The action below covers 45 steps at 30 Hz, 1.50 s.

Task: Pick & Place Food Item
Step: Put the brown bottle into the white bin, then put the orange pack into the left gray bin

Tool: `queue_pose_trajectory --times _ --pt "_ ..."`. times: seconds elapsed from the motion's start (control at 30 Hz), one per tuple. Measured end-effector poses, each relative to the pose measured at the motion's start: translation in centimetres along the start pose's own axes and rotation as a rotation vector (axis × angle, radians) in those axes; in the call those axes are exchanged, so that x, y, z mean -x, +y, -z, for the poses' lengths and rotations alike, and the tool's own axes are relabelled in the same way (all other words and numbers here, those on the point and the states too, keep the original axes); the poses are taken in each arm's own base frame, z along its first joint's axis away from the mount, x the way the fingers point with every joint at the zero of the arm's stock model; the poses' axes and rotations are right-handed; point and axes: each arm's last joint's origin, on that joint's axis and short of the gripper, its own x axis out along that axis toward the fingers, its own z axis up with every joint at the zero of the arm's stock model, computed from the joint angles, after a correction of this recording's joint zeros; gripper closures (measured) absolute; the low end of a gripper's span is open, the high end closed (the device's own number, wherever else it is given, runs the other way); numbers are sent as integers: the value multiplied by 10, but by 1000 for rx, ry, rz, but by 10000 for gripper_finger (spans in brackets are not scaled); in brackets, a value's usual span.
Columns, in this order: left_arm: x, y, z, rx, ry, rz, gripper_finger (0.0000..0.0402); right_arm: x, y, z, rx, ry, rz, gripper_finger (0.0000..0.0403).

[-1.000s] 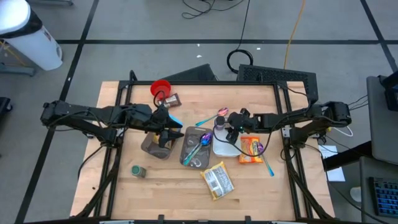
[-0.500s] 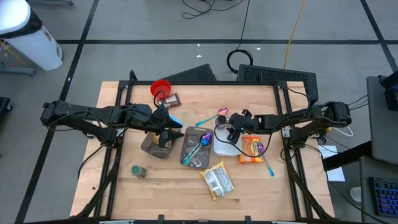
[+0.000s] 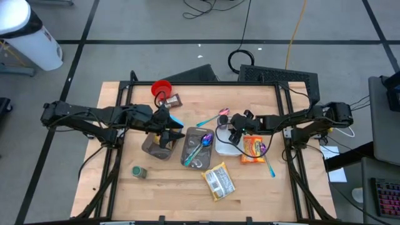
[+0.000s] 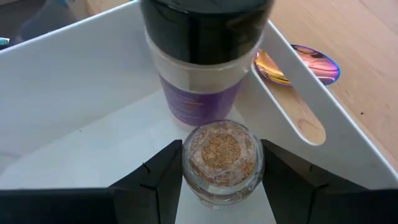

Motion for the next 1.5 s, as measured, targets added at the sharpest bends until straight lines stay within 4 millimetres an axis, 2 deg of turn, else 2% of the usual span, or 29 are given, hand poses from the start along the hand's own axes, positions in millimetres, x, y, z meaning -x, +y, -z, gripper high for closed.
queue_pose_trajectory --times 0.07,0.23,0.33,0.6,0.93,1.3,1.5 --pt "0 0 0 0 0 0 144 0 0 0 3 0 0 215" --pt "0 0 0 -2 0 0 144 0 0 0 0 0 -2 145" --pt "0 0 0 -2 0 0 144 0 0 0 0 -1 -2 129" --pt "0 0 0 -5 1 0 144 10 0 -8 -3 -68 -27 141" --pt "0 2 0 -83 8 -13 144 39 -4 -23 27 -216 -46 154" --pt "0 3 0 -70 2 -18 144 80 -10 -41 -197 -443 -160 154" --pt "0 3 -1 -74 0 -19 144 94 -12 -48 -237 -539 -203 154"
